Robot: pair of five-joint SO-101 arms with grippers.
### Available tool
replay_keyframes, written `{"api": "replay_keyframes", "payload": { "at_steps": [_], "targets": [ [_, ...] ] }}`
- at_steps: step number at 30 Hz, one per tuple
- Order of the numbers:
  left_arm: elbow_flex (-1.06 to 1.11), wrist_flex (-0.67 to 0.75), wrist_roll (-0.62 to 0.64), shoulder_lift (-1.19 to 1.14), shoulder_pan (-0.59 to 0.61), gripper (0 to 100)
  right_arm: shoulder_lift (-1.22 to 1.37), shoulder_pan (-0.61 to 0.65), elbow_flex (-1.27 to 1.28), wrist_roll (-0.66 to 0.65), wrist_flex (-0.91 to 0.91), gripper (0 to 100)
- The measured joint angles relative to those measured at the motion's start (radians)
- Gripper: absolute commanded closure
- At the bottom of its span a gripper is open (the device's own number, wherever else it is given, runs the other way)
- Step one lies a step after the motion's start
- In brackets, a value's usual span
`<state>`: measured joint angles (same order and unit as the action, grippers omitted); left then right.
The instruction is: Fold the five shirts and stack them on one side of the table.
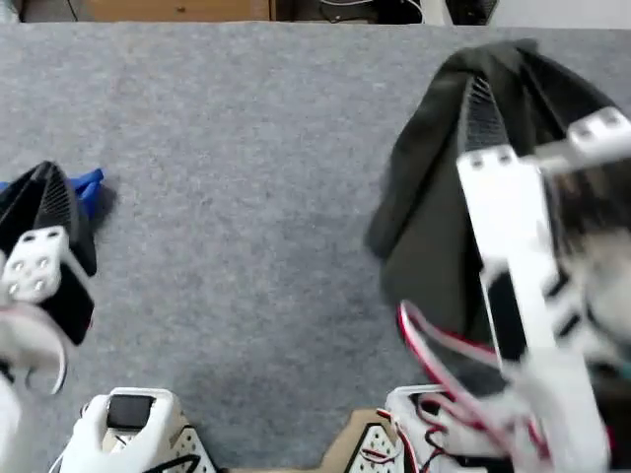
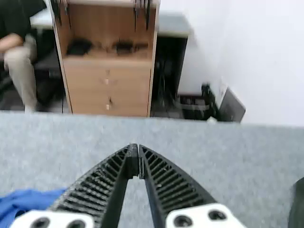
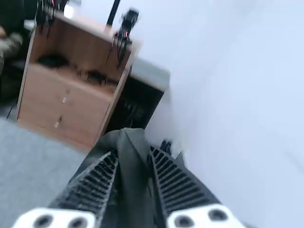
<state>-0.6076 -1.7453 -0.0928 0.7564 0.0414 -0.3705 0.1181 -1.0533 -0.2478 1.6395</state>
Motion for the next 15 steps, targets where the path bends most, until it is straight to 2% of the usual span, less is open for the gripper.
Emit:
{"api": "replay_keyframes", "payload": {
  "at_steps": [6, 10, 15],
  "targets": [
    [0.021, -0.003, 0.000, 0.014, 0.009, 98, 0.000, 0.061, 0.261, 0.002, -0.121, 99.4],
    [0.049, -0.005, 0.000, 0.057, 0.009, 98, 0.003, 0.181, 0.399, 0.028, -0.270, 99.4],
    [0.158, -0.005, 0.000, 0.133, 0.009, 98, 0.003, 0.354, 0.414, 0.066, -0.339, 99.4]
  ]
}}
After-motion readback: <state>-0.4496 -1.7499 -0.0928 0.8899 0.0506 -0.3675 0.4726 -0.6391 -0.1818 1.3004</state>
